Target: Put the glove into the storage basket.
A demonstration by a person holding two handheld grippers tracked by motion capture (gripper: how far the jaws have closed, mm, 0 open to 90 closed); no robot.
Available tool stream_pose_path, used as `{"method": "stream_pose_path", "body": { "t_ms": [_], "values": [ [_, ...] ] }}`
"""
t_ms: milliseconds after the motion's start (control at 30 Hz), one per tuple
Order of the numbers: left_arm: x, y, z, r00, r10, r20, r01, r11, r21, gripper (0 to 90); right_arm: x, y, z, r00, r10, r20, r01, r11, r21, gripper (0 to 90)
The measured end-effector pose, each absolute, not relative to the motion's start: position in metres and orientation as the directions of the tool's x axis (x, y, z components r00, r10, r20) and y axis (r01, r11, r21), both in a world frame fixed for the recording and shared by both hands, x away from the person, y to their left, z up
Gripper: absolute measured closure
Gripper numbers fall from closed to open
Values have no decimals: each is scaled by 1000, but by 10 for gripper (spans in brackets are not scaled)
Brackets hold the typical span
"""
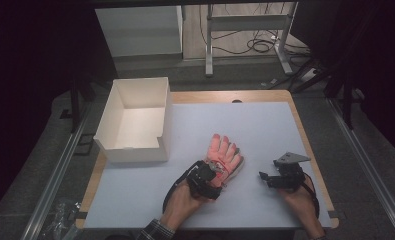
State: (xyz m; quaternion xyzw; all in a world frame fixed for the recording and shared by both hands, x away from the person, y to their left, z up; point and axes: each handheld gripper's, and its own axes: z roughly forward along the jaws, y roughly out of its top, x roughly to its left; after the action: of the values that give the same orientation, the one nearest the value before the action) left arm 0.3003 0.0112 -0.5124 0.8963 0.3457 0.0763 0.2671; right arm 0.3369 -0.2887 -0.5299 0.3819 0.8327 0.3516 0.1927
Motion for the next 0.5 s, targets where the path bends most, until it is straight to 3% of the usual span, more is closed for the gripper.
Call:
{"method": "stream_pose_path", "body": {
  "t_ms": [233, 500],
  "values": [
    [306, 23, -507, 768, 629, -121, 582, -606, 543, 391, 337, -289, -530, -634, 772, -52, 501, 461, 733, 251],
    [309, 32, -499, 760, 643, -97, 573, -593, 566, 405, 337, -289, -530, -633, 772, -53, 501, 461, 732, 250]
  ]
}}
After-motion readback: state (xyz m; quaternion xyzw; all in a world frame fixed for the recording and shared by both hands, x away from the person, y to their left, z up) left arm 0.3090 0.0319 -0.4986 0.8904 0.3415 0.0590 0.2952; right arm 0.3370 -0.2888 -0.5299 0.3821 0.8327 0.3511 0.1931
